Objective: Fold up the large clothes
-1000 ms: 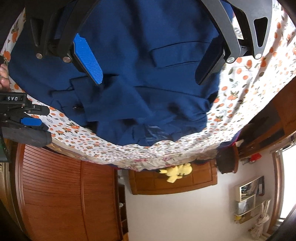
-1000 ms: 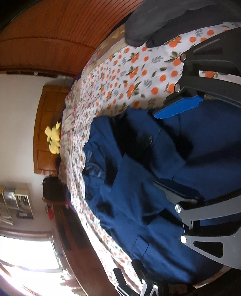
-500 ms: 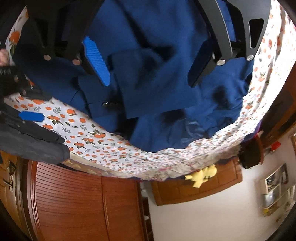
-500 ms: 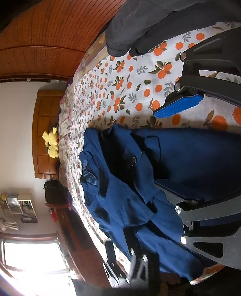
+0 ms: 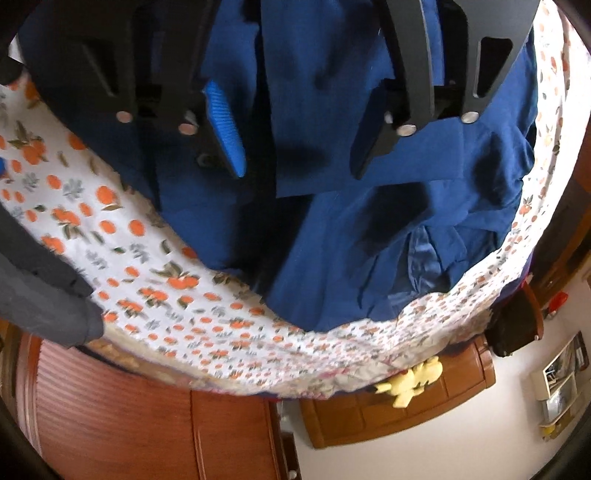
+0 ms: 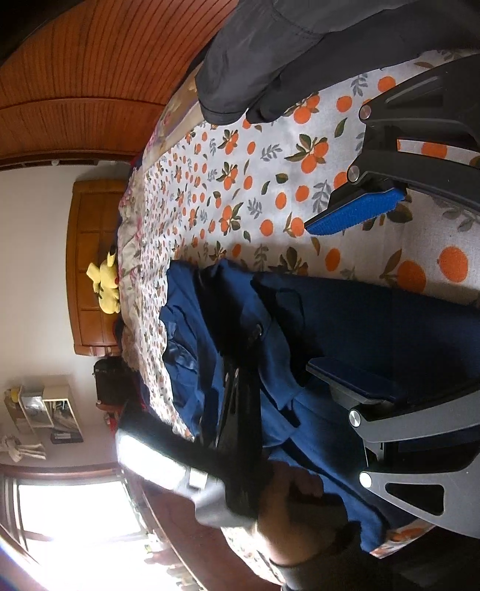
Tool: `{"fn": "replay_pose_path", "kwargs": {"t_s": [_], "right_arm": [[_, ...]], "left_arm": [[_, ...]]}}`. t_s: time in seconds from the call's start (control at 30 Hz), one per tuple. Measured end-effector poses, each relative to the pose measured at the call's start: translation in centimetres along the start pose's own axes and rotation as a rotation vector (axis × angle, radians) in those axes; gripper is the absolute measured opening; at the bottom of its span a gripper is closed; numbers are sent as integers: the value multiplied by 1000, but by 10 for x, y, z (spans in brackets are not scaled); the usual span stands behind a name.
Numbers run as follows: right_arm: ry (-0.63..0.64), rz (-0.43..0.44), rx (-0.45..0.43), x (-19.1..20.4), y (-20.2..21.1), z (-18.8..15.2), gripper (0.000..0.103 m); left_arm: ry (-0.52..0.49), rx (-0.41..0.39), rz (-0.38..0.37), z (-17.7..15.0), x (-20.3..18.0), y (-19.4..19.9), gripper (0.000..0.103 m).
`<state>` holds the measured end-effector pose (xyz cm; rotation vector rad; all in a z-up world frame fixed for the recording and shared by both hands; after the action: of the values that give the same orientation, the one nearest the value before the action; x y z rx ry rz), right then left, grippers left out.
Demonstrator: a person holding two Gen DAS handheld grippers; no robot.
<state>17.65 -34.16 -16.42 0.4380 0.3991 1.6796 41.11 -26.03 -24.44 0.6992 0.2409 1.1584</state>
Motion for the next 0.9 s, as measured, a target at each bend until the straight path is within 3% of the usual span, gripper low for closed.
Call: {"fn": "replay_pose_path", "kwargs": {"t_s": [0.03,0.07,0.1,0.33,0.53,0.73,0.9], "right_arm": [[0,0,-3,0,1,0,66],[1,1,-5,0,1,1,66],[2,1,-7,1,1,1,66],[18,17,-9,13,-4,6,66],[37,21,-20,32,-10,14,66],[52,18,-18,48,-21,19,66],[66,19,-15,61,-30,22,66]], "left_arm": [[-2,15,4,-2,1,-5,42],[0,37,5,-4,3,-11,21],[6,48,5,-6,6,-13,7],[70,-64,-8,3,44,38,3],[77,-154,65,12,92,96,3],[120,-176,118,-14,147,137,3],[166,-139,151,-50,185,145,3]]}}
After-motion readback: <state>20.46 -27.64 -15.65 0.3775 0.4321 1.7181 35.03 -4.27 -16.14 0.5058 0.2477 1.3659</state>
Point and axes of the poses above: each gripper's, at about its wrist camera, not at the fingertips, and y roughly against the way its jaws point, x to its left, z to its top, the point moved 7 cm from there along -y, roughly the way its jaws point, and after that the axes turned 8 degrees about -x, right-handed, at the moved point
